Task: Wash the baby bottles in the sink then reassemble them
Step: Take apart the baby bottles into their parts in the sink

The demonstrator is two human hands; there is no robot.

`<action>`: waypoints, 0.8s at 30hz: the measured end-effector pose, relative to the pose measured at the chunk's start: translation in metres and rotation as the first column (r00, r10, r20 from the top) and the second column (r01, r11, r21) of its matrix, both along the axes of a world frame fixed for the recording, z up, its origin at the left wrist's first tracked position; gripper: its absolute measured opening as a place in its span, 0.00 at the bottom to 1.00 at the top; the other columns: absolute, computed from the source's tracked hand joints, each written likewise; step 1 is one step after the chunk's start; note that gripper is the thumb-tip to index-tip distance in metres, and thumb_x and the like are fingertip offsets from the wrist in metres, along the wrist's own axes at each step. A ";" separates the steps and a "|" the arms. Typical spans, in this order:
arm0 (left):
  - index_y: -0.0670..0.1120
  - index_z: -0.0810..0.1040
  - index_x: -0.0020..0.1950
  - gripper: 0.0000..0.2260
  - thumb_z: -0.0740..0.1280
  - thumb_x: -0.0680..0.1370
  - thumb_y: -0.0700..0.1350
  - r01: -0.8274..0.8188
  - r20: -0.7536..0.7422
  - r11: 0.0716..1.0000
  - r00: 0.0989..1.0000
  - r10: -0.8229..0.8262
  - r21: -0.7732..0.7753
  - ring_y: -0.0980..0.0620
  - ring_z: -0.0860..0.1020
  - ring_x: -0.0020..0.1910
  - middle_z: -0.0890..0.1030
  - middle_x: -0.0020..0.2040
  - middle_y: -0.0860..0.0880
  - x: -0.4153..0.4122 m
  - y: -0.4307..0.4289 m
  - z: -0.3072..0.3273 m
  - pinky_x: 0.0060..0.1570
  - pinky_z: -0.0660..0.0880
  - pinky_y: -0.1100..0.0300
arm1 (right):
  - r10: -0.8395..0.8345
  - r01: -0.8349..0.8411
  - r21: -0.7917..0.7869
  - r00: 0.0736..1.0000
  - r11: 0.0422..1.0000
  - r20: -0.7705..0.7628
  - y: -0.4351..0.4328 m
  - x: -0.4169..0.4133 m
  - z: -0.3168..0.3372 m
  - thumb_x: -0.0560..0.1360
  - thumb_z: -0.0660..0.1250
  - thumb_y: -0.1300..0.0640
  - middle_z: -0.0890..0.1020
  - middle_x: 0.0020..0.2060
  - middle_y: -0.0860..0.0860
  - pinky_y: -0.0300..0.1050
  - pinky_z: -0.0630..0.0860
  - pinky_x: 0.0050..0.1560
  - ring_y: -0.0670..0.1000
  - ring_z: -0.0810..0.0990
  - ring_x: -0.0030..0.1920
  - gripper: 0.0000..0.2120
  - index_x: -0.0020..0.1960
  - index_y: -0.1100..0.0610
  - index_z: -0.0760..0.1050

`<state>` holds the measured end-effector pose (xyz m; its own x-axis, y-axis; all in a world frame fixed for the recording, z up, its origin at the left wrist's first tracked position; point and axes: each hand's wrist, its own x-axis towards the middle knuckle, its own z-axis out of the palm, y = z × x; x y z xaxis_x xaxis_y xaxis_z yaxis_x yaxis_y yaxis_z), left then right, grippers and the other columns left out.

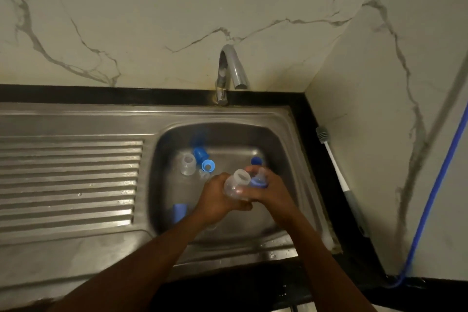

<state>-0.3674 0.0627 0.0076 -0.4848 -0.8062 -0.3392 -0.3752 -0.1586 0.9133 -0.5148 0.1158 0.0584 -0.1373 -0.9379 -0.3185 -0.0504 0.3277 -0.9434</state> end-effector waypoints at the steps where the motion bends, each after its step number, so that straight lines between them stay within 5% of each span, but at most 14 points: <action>1: 0.49 0.80 0.53 0.21 0.83 0.64 0.44 0.032 0.032 0.999 0.999 -0.032 0.004 0.53 0.83 0.53 0.84 0.48 0.53 -0.011 -0.001 -0.006 0.49 0.79 0.64 | 0.067 -0.069 -0.004 0.987 0.998 -0.144 -0.004 -0.004 -0.003 0.69 0.76 0.64 0.83 0.42 0.47 0.33 0.77 0.42 0.41 0.82 0.41 0.14 0.52 0.56 0.78; 5: 0.48 0.76 0.63 0.36 0.83 0.58 0.51 0.009 0.095 0.999 0.995 -0.006 -0.034 0.57 0.80 0.57 0.81 0.58 0.56 -0.043 0.002 -0.029 0.58 0.79 0.56 | 0.039 -0.009 0.075 0.912 0.997 -0.408 -0.018 -0.032 -0.036 0.67 0.79 0.58 0.80 0.42 0.42 0.29 0.74 0.42 0.40 0.80 0.43 0.15 0.48 0.48 0.76; 9: 0.43 0.63 0.77 0.44 0.82 0.66 0.43 -0.099 0.230 0.995 0.968 0.103 -0.031 0.49 0.68 0.70 0.69 0.72 0.46 -0.052 0.011 -0.044 0.65 0.64 0.62 | 0.073 0.046 0.171 0.774 0.984 -0.629 -0.037 -0.062 -0.089 0.66 0.78 0.59 0.77 0.43 0.43 0.34 0.70 0.39 0.48 0.80 0.45 0.16 0.50 0.52 0.76; 14: 0.45 0.73 0.70 0.30 0.79 0.70 0.43 -0.215 0.306 0.974 0.925 0.225 -0.069 0.52 0.73 0.65 0.75 0.66 0.48 -0.040 0.023 -0.059 0.62 0.69 0.61 | 0.070 0.107 0.201 0.699 0.974 -0.711 -0.050 -0.073 -0.140 0.67 0.77 0.55 0.77 0.55 0.49 0.52 0.78 0.55 0.55 0.80 0.54 0.21 0.57 0.49 0.73; 19: 0.46 0.77 0.63 0.21 0.77 0.71 0.40 -0.306 0.272 0.950 0.910 0.312 -0.065 0.55 0.73 0.60 0.76 0.59 0.52 -0.034 0.033 -0.055 0.59 0.71 0.61 | 0.070 0.204 0.274 0.669 0.940 -0.740 -0.055 -0.068 -0.148 0.70 0.77 0.56 0.72 0.65 0.55 0.52 0.72 0.61 0.61 0.75 0.63 0.27 0.65 0.54 0.69; 24: 0.49 0.77 0.58 0.17 0.77 0.72 0.39 -0.330 0.241 0.942 0.911 0.334 -0.058 0.56 0.74 0.57 0.76 0.57 0.52 -0.037 0.038 -0.051 0.47 0.67 0.77 | -0.026 0.315 0.291 0.718 0.903 -0.695 -0.050 -0.069 -0.149 0.67 0.79 0.55 0.73 0.66 0.60 0.59 0.74 0.61 0.64 0.74 0.65 0.36 0.68 0.59 0.64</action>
